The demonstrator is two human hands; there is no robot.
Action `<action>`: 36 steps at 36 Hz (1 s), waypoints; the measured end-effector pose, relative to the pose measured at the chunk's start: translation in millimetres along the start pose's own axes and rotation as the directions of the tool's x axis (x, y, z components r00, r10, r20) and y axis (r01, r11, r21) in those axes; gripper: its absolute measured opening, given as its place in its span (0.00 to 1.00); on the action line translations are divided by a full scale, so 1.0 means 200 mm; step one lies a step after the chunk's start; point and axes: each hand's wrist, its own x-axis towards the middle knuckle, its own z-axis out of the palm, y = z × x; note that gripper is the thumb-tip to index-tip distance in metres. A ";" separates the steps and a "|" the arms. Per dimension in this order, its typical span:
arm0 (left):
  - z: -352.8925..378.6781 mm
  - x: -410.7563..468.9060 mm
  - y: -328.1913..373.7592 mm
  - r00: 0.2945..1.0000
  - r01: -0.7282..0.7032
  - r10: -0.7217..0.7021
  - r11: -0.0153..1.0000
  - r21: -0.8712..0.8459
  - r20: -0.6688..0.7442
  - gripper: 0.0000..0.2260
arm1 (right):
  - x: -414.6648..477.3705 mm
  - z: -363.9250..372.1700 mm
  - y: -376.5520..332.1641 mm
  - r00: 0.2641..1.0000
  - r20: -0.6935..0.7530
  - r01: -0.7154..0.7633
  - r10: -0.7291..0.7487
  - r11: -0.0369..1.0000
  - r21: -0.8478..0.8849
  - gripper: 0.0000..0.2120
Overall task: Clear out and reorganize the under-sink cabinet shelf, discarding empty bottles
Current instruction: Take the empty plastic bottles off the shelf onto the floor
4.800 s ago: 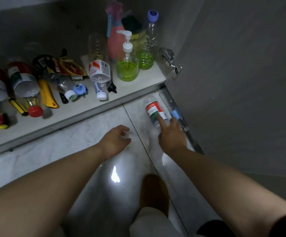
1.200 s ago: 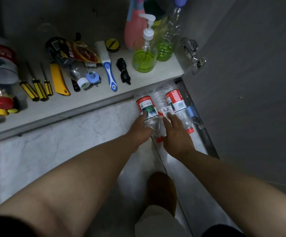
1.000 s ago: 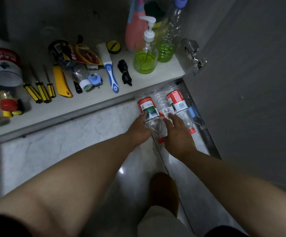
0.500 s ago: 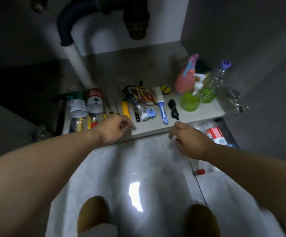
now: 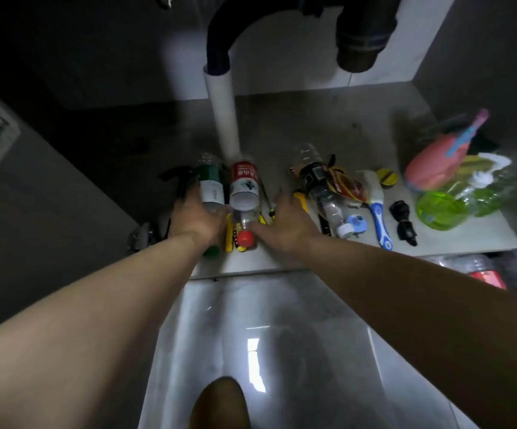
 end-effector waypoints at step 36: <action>0.47 -0.86 0.29 0.601 -0.113 0.236 0.971 -0.211 0.764 0.30 | -1.04 -0.51 1.05 0.932 0.212 -0.285 0.294 0.956 -0.071 0.30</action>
